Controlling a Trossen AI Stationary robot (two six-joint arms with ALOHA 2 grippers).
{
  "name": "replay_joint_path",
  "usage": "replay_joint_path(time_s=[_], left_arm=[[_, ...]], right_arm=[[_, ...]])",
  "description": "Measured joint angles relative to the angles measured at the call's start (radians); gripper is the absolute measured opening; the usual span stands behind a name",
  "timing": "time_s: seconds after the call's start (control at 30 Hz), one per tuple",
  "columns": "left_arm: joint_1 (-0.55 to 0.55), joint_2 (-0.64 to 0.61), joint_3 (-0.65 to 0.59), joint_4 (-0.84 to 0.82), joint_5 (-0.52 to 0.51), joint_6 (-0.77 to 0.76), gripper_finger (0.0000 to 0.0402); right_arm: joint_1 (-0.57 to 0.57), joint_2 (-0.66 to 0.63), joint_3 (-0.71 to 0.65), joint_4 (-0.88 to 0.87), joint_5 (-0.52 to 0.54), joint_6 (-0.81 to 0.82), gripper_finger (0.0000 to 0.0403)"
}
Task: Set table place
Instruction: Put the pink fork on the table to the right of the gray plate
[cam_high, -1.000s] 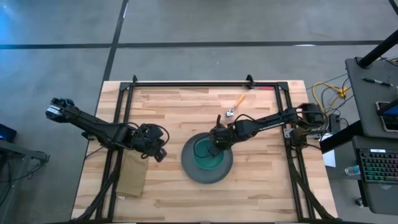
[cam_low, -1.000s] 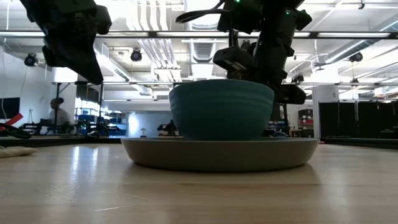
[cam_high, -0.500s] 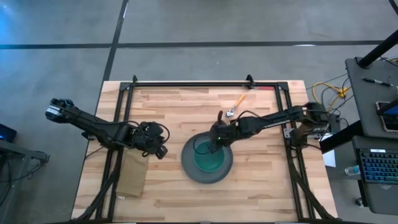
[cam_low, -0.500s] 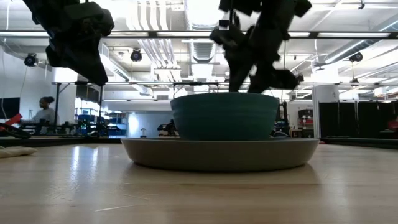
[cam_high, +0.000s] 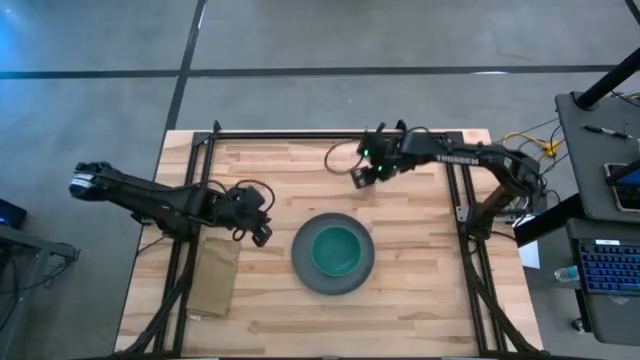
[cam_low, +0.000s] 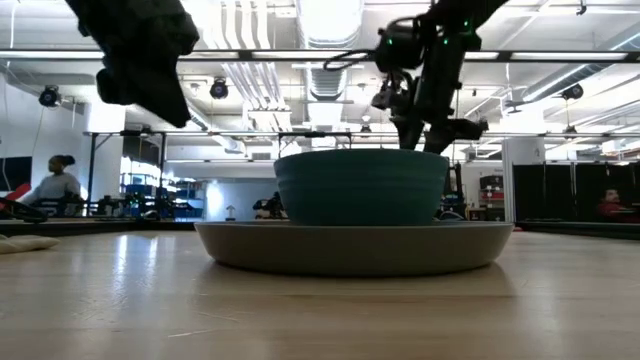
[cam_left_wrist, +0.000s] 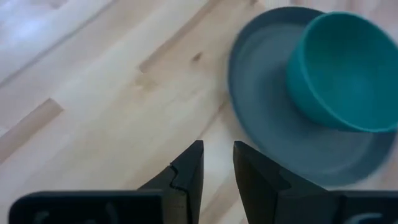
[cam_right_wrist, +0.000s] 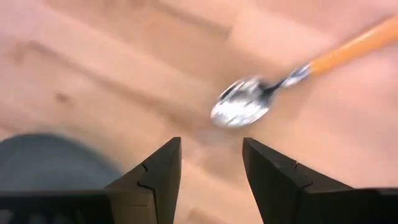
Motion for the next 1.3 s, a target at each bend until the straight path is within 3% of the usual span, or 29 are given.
replay_joint_path(time_s=[0.17, 0.27, 0.47, 0.6, 0.7, 0.9, 1.07, 1.3], left_arm=[[0.072, -0.046, 0.003, 0.033, 0.123, 0.058, 0.0073], [0.097, -0.081, 0.002, 0.042, 0.128, 0.071, 0.0073], [0.137, -0.119, 0.000, 0.041, 0.135, 0.079, 0.0073], [0.184, -0.109, -0.005, 0.041, 0.138, 0.069, 0.0073], [0.220, -0.088, -0.006, 0.044, 0.139, 0.039, 0.0073], [0.266, -0.045, -0.006, 0.052, 0.139, 0.009, 0.0073], [0.293, -0.022, -0.006, 0.064, 0.138, -0.014, 0.0073], [0.317, -0.018, -0.006, 0.072, 0.131, -0.035, 0.0073]], right_arm=[[-0.122, 0.000, -0.001, -0.131, 0.094, -0.158, 0.0161], [-0.182, 0.001, -0.008, -0.180, 0.140, -0.215, 0.0156], [-0.355, 0.052, -0.008, -0.172, 0.081, -0.213, 0.0145], [-0.471, 0.116, 0.015, -0.174, 0.075, -0.374, 0.0145], [-0.526, 0.162, 0.063, -0.170, 0.140, -0.526, 0.0145], [-0.592, 0.284, 0.198, -0.173, 0.249, -0.791, 0.0138], [-0.615, 0.404, 0.286, -0.266, 0.251, -0.846, 0.0136], [-0.610, 0.481, 0.295, -0.312, 0.315, -0.935, 0.0131]])
